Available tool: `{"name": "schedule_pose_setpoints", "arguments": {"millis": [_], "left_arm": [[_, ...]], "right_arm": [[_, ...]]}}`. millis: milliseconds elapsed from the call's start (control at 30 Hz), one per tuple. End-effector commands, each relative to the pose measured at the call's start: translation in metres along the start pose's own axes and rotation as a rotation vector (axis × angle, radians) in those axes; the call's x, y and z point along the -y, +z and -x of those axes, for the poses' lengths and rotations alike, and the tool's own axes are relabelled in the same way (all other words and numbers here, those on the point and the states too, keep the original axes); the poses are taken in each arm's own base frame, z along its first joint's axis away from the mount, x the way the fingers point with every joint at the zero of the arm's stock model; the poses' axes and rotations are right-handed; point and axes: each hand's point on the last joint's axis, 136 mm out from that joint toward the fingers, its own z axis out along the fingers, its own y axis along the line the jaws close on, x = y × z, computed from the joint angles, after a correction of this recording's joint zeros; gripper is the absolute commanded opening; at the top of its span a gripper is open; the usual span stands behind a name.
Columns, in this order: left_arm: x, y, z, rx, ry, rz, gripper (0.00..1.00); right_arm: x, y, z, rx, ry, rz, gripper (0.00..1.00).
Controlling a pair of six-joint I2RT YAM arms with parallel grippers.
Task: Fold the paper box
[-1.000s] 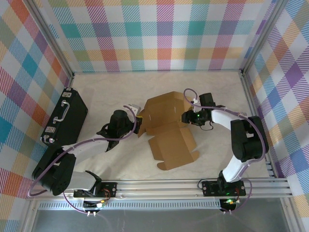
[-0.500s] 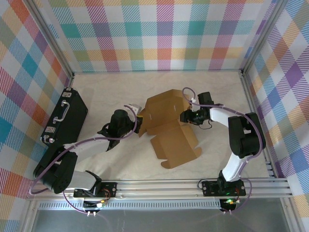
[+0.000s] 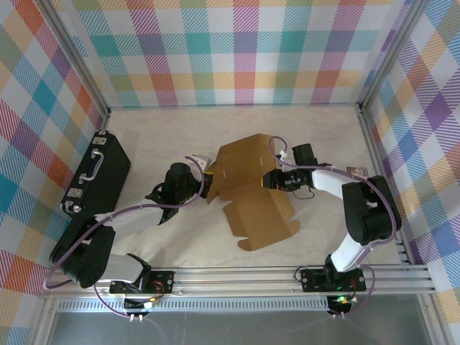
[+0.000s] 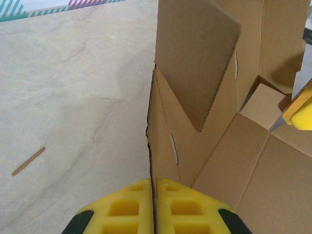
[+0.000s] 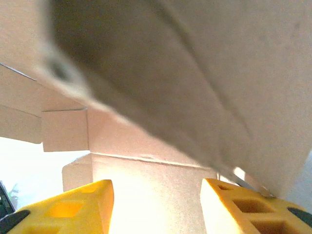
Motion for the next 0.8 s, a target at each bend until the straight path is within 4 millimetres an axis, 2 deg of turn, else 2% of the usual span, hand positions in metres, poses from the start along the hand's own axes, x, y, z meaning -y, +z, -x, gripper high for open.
{"name": "schedule_pose_setpoints", "arguments": {"millis": [0, 200, 433, 533, 667, 767], "left_arm": [[0.011, -0.002, -0.003, -0.018, 0.021, -0.044, 0.0], [0.012, -0.003, -0.003, -0.018, 0.03, -0.043, 0.0], [0.013, -0.008, 0.001, -0.005, 0.052, -0.044, 0.0], [0.014, -0.009, 0.003, 0.001, 0.058, -0.048, 0.0], [0.016, -0.009, 0.002, 0.002, 0.063, -0.055, 0.0], [0.018, -0.008, 0.001, 0.0, 0.067, -0.062, 0.0]], "right_arm": [[-0.02, -0.007, 0.008, 0.054, -0.067, 0.07, 0.52], [-0.019, -0.018, 0.009, 0.091, -0.084, 0.021, 0.54], [-0.006, -0.044, -0.002, 0.129, -0.07, -0.127, 0.63], [-0.006, -0.058, -0.004, 0.167, -0.072, -0.166, 0.66], [-0.023, -0.083, 0.003, 0.229, -0.095, -0.17, 0.67], [-0.047, -0.117, 0.021, 0.326, -0.097, -0.166, 0.62]]}}
